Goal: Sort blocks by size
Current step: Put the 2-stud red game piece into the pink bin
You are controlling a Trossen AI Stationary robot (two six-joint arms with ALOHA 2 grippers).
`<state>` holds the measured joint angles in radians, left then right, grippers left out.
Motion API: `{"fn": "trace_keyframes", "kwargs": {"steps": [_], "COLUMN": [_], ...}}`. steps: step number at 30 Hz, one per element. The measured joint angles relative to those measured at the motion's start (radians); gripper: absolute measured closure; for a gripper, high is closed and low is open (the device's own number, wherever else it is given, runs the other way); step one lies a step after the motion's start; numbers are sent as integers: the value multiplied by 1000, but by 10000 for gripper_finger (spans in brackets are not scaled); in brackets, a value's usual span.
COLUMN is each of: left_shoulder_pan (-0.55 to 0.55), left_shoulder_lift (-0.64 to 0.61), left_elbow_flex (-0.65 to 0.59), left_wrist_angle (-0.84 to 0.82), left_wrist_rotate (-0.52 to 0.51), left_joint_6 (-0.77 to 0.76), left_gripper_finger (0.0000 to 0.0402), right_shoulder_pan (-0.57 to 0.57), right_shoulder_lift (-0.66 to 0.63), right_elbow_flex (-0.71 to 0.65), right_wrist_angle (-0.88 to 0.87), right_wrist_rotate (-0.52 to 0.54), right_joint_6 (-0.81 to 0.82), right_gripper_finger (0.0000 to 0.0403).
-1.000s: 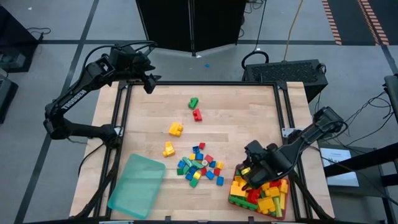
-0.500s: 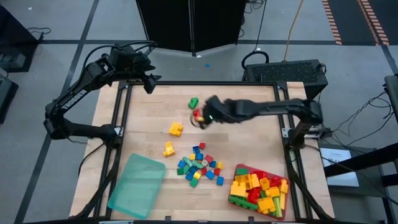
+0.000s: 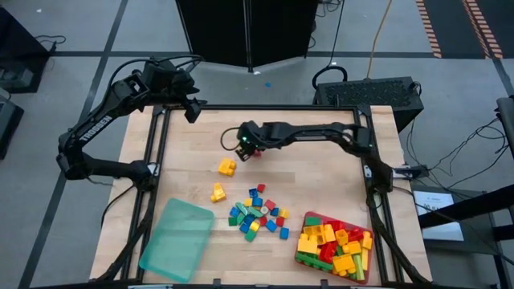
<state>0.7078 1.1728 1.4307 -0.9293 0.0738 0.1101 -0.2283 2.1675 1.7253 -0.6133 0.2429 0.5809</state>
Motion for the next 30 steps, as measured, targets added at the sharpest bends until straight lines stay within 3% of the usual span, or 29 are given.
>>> {"fn": "trace_keyframes", "kwargs": {"steps": [6,10,19,30], "left_shoulder_pan": [0,0,0,0], "left_shoulder_lift": [0,0,0,0], "left_elbow_flex": [0,0,0,0], "left_wrist_angle": [-1,0,-1,-1], "left_wrist_rotate": [0,0,0,0], "left_joint_6": [0,0,0,0], "left_gripper_finger": [146,146,146,146], "right_shoulder_pan": [-2,-5,-19,-29], "right_shoulder_lift": [96,104,107,106], "right_elbow_flex": [215,282,226,109], "right_wrist_angle": [-225,-257,-352,-181], "right_wrist_rotate": [-34,-7,-16,-50], "right_joint_6": [-55,-64,78,116], "right_gripper_finger": [169,137,115,115]}}
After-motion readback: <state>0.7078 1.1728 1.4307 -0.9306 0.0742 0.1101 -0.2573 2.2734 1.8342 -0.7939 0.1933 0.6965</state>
